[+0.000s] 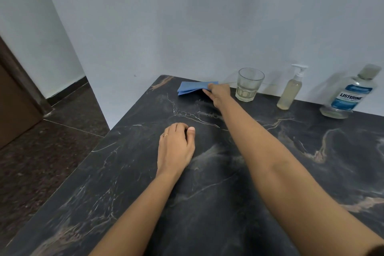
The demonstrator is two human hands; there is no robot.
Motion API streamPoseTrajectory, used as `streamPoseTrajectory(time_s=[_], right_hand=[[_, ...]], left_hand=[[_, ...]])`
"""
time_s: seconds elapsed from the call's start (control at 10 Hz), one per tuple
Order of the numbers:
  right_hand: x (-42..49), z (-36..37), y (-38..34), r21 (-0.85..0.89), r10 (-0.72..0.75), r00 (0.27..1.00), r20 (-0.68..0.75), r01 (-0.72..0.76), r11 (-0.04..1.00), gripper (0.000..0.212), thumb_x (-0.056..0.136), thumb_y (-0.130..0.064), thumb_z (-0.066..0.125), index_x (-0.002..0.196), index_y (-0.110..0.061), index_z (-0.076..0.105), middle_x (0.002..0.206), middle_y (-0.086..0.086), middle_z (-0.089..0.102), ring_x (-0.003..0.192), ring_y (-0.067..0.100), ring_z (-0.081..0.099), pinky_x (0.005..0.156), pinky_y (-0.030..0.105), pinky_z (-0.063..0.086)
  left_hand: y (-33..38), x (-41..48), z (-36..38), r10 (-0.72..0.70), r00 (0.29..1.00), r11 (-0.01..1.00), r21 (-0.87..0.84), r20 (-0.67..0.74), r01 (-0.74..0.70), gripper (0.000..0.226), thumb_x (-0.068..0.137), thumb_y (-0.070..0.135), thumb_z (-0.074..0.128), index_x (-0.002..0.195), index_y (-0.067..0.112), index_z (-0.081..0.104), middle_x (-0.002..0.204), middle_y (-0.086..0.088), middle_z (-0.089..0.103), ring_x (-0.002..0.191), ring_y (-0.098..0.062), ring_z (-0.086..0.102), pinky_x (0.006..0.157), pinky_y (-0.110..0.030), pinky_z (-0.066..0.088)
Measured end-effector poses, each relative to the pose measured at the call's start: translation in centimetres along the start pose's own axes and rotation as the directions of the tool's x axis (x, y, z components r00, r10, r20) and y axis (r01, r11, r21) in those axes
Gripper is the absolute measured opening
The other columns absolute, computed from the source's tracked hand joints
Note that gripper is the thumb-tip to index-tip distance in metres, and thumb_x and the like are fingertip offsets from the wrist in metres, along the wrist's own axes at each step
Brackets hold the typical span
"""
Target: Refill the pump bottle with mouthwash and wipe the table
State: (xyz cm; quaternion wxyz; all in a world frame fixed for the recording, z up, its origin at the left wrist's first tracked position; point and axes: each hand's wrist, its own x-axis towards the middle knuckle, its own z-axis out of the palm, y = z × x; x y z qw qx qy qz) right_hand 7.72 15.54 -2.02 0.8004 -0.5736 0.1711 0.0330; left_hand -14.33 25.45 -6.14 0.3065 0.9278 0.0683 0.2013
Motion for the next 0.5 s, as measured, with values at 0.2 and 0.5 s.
streamPoseTrajectory(time_s=[0.2, 0.5], right_hand=[[-0.2, 0.1, 0.5, -0.382, -0.090, 0.994, -0.070, 0.056, 0.922, 0.066, 0.074, 0.000, 0.071, 0.127, 0.004, 0.032, 0.126, 0.015, 0.044, 0.113, 0.028, 0.053, 0.093, 0.039, 0.053], [-1.2, -1.0, 1.5, -0.723, -0.263, 0.965, -0.001, 0.181, 0.666, 0.054, 0.078, -0.034, 0.068, 0.117, -0.003, 0.046, 0.121, 0.015, 0.055, 0.096, 0.035, 0.066, 0.081, 0.047, 0.057]], left_hand=[[0.2, 0.0, -0.1, -0.013, 1.000, 1.000, 0.014, 0.015, 0.013, 0.032, 0.100, 0.039, 0.035, 0.099, 0.019, 0.060, 0.106, 0.005, 0.061, 0.104, -0.016, 0.052, 0.095, -0.032, 0.036], [0.5, -0.1, -0.5, -0.040, 0.999, 0.999, -0.002, -0.008, 0.040, 0.030, 0.100, 0.037, 0.036, 0.098, 0.017, 0.060, 0.104, 0.003, 0.062, 0.102, -0.017, 0.052, 0.094, -0.033, 0.036]])
